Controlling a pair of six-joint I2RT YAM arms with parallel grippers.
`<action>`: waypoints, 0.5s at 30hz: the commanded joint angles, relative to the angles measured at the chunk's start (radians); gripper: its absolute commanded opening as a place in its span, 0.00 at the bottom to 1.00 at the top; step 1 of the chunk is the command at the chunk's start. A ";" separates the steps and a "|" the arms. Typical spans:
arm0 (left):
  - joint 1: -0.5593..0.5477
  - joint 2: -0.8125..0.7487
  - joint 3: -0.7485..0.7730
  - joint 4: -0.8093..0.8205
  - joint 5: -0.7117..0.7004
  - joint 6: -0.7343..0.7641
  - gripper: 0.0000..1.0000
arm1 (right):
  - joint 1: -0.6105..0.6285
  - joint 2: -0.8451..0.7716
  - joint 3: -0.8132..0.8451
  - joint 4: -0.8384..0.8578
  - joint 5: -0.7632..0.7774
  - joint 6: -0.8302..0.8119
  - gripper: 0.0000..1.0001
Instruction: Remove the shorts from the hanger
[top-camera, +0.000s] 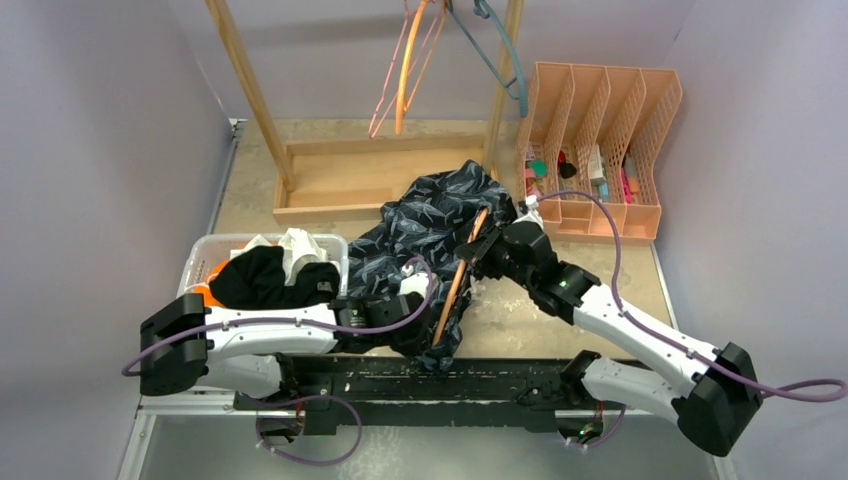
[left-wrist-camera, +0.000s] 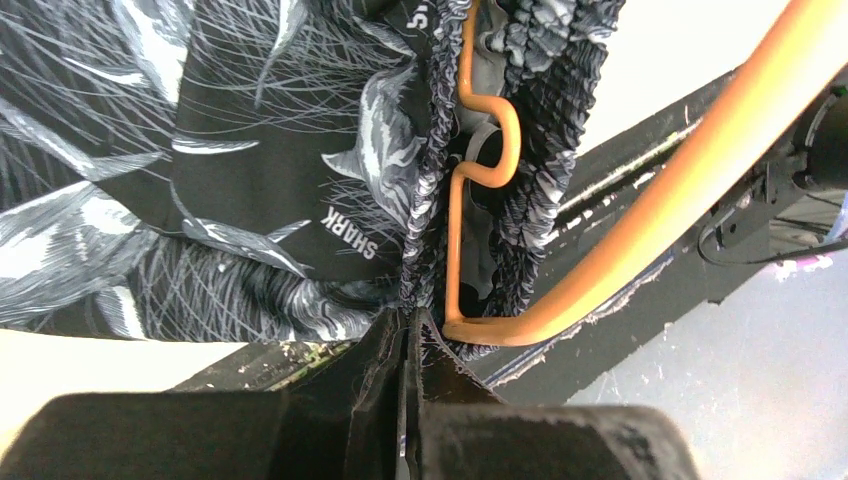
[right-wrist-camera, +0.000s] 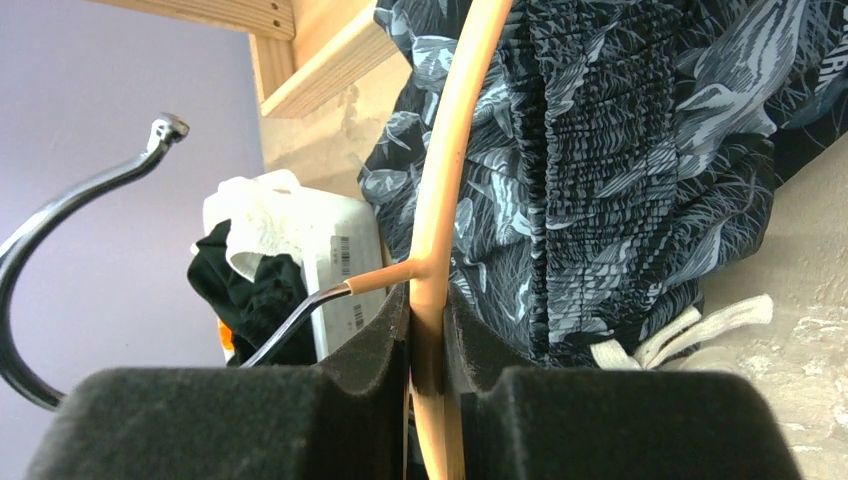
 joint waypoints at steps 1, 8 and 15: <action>-0.010 -0.006 0.030 -0.047 -0.084 0.009 0.00 | -0.007 -0.040 0.047 0.059 0.075 -0.025 0.00; -0.009 -0.058 0.054 -0.197 -0.261 0.044 0.00 | -0.011 0.015 0.120 -0.016 -0.010 -0.064 0.00; -0.008 -0.116 0.080 -0.244 -0.362 0.101 0.00 | -0.020 0.043 0.163 0.043 -0.145 -0.095 0.00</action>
